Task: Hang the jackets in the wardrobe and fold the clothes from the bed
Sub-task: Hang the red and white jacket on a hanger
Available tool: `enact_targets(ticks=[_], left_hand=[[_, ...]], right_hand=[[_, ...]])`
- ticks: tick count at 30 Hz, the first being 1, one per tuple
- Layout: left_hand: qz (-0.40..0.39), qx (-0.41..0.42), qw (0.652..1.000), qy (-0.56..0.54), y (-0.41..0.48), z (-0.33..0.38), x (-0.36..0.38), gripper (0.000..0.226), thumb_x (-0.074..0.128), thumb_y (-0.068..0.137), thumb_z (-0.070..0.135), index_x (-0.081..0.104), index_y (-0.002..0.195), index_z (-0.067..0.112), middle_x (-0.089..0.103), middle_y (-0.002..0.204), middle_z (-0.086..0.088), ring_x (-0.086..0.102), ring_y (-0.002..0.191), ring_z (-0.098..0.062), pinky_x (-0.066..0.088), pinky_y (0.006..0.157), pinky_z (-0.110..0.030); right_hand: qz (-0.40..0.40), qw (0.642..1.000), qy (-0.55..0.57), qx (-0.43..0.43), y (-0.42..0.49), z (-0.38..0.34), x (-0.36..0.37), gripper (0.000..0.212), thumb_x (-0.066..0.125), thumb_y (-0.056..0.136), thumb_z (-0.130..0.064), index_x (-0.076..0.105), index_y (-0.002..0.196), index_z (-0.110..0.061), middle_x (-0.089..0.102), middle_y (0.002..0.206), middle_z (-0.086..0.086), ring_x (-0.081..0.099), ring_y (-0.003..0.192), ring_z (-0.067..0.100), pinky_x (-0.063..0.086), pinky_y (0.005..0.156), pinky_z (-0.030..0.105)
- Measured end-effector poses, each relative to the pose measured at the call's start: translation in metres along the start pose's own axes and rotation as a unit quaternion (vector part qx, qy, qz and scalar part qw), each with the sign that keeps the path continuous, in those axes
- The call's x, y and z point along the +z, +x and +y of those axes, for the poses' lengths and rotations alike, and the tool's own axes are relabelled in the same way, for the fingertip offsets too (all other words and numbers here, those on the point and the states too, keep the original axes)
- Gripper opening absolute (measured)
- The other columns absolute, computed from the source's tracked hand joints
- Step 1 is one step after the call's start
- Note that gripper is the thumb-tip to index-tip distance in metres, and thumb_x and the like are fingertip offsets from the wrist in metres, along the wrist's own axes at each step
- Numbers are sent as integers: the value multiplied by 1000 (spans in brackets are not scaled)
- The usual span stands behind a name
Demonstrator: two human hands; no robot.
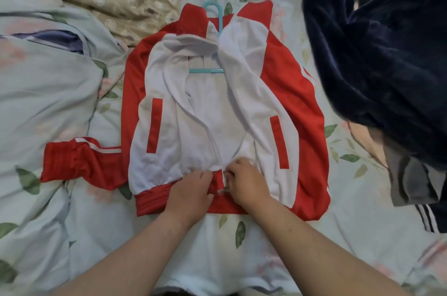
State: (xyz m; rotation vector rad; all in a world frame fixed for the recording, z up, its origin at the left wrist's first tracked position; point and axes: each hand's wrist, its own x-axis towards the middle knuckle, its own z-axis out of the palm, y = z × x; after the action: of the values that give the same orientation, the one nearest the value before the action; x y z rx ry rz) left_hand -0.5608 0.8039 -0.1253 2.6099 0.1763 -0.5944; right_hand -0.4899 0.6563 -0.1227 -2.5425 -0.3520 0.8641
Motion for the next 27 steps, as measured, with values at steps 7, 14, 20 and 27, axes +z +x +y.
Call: enact_targets(ticks=[7,14,20,27], left_hand=[[154,153,976,-1,14,7,-17,12,59,67,13,67,76,9,57,71,-7,51,60,-28,44,48,-35],[154,243,958,4,5,13,-27,12,64,71,6,64,60,10,52,58,-4,49,49,-24,37,39,-30],[-35,236,971,-13,-33,4,-11,16,79,65,17,64,59,17,56,62,3,57,56,-19,43,44,-26],[-248,101,964,-1,-19,10,-17,42,56,76,60,56,66,19,55,66,4,52,63,-11,43,61,-26]], right_hand=[[-67,996,44,-31,4,0,-22,21,51,96,-25,53,75,-20,63,74,0,58,72,21,46,66,36],[13,998,47,-37,25,-6,-51,15,61,91,-23,74,87,-16,73,90,-2,62,84,15,39,70,25],[34,998,5,-51,69,-17,-87,15,58,91,-20,73,87,-18,71,93,1,62,90,20,50,79,36],[3,998,17,-61,86,-23,-95,14,61,90,-19,74,86,-18,72,91,-5,62,86,14,48,76,30]])
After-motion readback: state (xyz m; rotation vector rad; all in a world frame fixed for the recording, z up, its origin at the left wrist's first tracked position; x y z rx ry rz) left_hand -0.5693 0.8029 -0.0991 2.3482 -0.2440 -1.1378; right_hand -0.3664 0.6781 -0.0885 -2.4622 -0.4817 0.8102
